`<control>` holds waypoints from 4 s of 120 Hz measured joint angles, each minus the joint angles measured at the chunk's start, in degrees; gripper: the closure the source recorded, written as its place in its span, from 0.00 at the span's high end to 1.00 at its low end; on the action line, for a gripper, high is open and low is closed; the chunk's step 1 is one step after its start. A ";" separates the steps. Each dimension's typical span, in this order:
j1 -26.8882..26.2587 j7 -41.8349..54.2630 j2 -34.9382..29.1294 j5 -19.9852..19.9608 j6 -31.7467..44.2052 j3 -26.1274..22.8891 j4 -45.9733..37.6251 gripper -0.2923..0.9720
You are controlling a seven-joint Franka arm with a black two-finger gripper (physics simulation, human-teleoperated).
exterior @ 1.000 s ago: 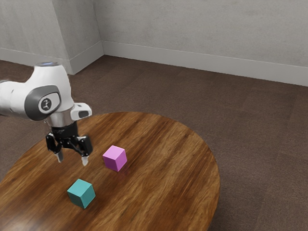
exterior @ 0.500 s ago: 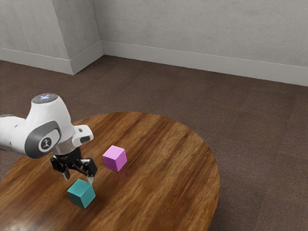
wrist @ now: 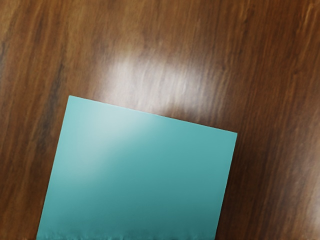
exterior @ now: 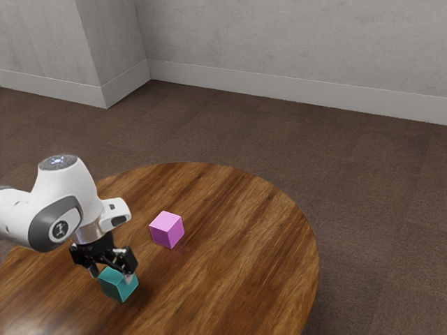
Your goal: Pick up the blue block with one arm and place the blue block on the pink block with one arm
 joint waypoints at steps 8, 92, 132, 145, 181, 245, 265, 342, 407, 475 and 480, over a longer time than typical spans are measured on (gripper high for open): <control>0.10 0.03 0.66 -0.05 0.10 0.00 0.11 0.76; 1.95 4.67 8.96 0.41 4.58 -0.09 3.28 0.76; 1.95 5.67 10.92 0.20 6.62 -0.09 3.35 0.76; 1.95 5.86 11.05 0.11 7.17 -0.09 3.35 0.75; 2.01 4.55 10.79 0.88 7.74 -0.25 3.86 0.48; 1.92 2.67 18.40 8.42 0.76 -2.30 25.79 0.44; 3.24 3.48 21.11 8.99 0.01 -2.41 29.43 0.44; 2.81 4.03 25.59 6.04 -1.29 -2.62 34.40 0.46; 1.00 7.23 20.06 4.84 -2.39 -2.73 33.93 0.71; 1.31 7.16 3.58 8.11 -33.08 -1.58 58.83 0.76; 1.57 6.80 2.42 9.16 -36.81 -1.17 60.22 0.77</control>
